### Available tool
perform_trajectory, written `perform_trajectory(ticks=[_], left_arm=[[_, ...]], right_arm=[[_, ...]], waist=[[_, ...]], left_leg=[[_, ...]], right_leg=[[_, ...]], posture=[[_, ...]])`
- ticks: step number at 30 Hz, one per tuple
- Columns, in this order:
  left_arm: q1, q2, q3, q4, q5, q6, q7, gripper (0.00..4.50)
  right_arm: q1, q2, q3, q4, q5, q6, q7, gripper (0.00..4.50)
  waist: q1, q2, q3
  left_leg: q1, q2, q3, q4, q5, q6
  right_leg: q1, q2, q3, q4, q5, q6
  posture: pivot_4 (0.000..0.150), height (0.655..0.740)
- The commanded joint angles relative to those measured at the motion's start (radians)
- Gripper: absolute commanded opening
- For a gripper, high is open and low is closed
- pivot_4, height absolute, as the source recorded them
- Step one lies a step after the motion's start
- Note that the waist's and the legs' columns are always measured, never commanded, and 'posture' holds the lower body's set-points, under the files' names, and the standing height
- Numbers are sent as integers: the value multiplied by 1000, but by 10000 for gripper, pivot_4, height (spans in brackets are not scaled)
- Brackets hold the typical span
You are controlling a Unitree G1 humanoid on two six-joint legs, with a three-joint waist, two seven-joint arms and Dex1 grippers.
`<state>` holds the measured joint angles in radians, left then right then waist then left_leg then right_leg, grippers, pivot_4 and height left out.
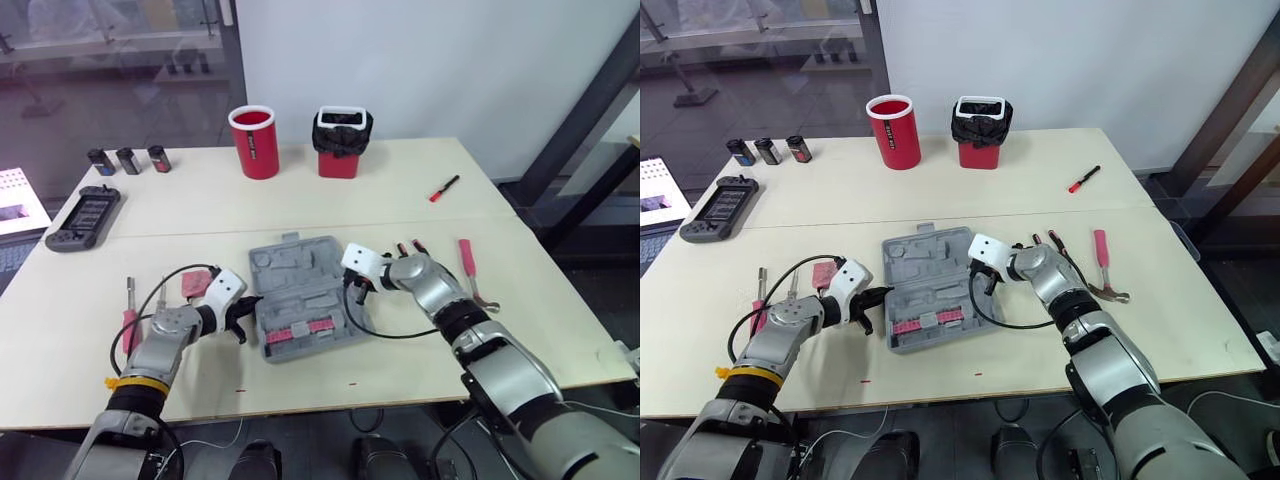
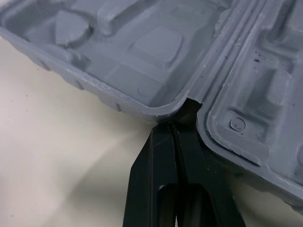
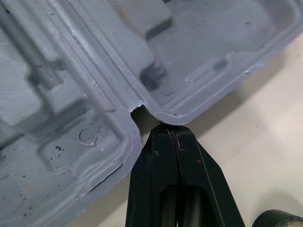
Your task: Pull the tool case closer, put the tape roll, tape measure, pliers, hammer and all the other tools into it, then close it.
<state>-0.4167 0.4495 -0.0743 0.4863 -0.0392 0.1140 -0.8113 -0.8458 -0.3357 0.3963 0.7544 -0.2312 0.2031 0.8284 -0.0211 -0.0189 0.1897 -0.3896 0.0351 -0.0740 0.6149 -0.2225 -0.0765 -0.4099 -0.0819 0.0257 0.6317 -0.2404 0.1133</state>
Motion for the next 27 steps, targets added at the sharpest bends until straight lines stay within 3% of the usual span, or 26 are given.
perform_trajectory(ticks=[1,8,15,27], left_arm=[[32,1,-52,-14,11,-7,-55,337],[163,60,-39,-170,-26,46,-123,337],[322,112,-26,-335,-64,107,-147,337],[470,137,-15,-475,-98,173,-105,337]], right_arm=[[110,-2,29,-260,23,158,100,0],[313,-55,18,-658,18,443,81,0],[465,-63,23,-895,37,618,46,0],[562,-103,35,-1070,84,767,5,0]], waist=[[0,0,0],[-11,4,-3],[-24,3,-5],[-21,2,-8]], left_leg=[[0,0,0,0,0,0],[0,0,-1,-1,0,0],[1,0,-1,-1,0,0],[1,0,-1,-1,-1,0]], right_leg=[[0,0,0,0,0,0],[0,0,0,0,-1,1],[0,0,0,-1,-3,-4],[1,-1,0,-2,-6,-3]], posture=[[1500,7387],[1500,7387],[1500,7387],[1500,7387]])
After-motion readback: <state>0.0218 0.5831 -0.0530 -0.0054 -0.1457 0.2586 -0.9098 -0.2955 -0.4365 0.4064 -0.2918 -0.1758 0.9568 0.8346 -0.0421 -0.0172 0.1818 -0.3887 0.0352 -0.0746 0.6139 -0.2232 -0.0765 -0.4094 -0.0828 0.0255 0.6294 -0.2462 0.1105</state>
